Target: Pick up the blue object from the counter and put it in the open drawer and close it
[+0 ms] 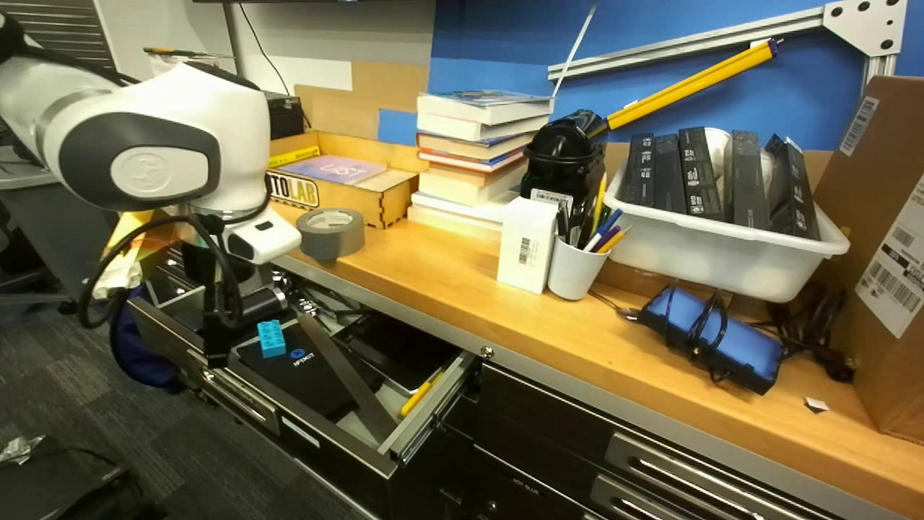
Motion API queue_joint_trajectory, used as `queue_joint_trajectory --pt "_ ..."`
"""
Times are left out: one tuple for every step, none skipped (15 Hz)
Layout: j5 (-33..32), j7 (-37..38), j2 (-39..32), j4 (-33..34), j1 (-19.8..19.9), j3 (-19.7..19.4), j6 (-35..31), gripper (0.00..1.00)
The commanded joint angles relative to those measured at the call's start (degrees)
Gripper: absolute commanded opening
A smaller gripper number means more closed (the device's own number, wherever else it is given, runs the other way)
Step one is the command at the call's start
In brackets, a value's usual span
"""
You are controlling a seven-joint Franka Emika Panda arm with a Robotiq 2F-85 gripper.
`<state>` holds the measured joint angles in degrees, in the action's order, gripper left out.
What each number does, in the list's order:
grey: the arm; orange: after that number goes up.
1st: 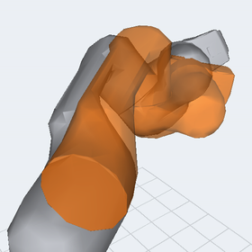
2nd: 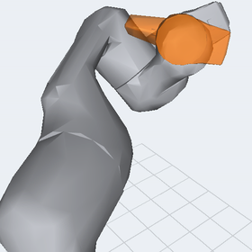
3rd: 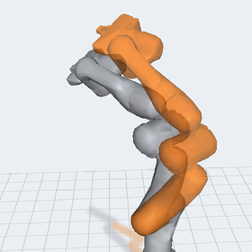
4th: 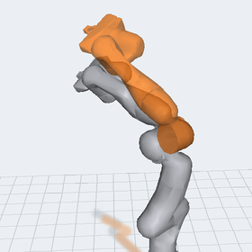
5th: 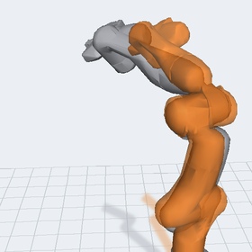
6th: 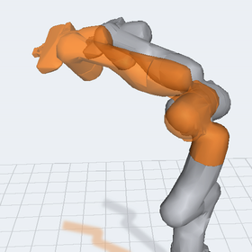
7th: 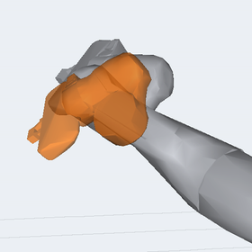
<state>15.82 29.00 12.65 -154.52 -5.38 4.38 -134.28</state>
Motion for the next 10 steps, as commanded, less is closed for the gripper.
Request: queue_joint_trajectory --pt "2.2 -6.6 -0.6 1.0 -0.4 -0.1 8.2 1.00" --pt "1.9 -8.3 -2.6 2.3 -0.5 0.1 9.6 1.00" --pt "1.7 -10.3 -5.5 4.1 -0.7 0.3 10.7 1.00" --pt "1.3 -11.4 -8.0 5.4 -0.7 0.5 11.6 1.00" --pt "0.7 -12.7 -11.1 7.3 -0.8 0.9 12.7 1.00" --pt "0.2 -13.6 -13.7 8.8 -0.9 1.2 13.1 1.00" --pt "-0.4 -14.2 -16.1 10.4 -1.1 1.7 14.0 1.00" --pt "-1.3 -14.8 -18.1 11.7 -1.4 2.2 14.9 1.00" --pt "-2.6 -15.1 -20.1 13.1 -1.8 2.7 15.8 1.00" --pt "-3.6 -15.9 -21.9 14.5 -2.1 3.1 17.1 1.00"
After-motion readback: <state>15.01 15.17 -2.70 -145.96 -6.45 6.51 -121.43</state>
